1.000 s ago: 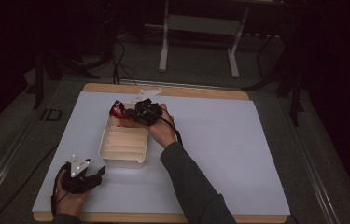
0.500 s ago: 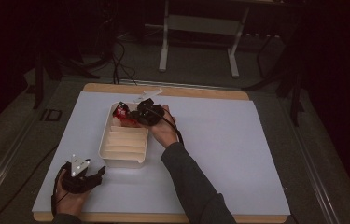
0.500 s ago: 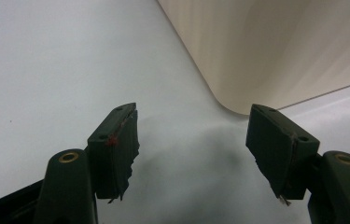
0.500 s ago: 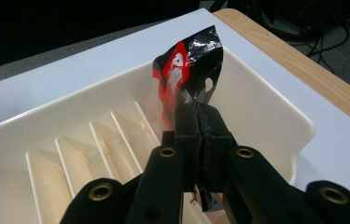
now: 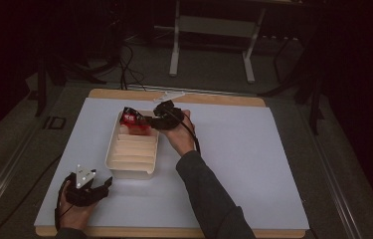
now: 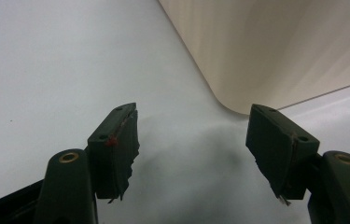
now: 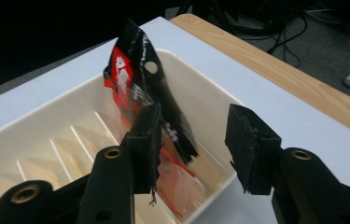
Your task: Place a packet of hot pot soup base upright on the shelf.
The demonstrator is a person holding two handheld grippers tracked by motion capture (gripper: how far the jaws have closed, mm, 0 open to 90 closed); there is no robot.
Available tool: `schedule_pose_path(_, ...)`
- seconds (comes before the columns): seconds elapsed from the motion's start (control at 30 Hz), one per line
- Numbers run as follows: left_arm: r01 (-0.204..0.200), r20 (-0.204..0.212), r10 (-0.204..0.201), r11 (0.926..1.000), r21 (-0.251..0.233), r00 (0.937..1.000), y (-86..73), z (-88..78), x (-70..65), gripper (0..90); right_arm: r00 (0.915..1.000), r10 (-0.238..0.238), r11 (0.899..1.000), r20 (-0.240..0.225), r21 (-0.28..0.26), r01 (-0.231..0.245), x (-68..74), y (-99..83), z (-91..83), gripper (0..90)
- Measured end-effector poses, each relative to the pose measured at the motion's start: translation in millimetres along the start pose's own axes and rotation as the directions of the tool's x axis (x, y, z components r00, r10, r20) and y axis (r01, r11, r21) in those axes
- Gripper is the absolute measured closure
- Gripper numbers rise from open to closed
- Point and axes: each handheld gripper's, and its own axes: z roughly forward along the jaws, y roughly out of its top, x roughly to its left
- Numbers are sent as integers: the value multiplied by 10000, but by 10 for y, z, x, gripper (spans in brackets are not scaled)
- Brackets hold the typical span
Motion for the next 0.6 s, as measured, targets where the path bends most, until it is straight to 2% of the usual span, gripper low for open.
schedule_pose_path(0.33, 10, -16, -10, 10000, 7, 10000, 0, 0, 1, 344, 9999, 102, 9999, 138, -59, -101, -147, -43, -217, 550)
schedule_pose_path(0.6, 19, -35, -19, 10000, 47, 10000, 1, 4, 2, 344, 9991, 323, 9994, 264, -147, -320, -292, -72, -477, 545)
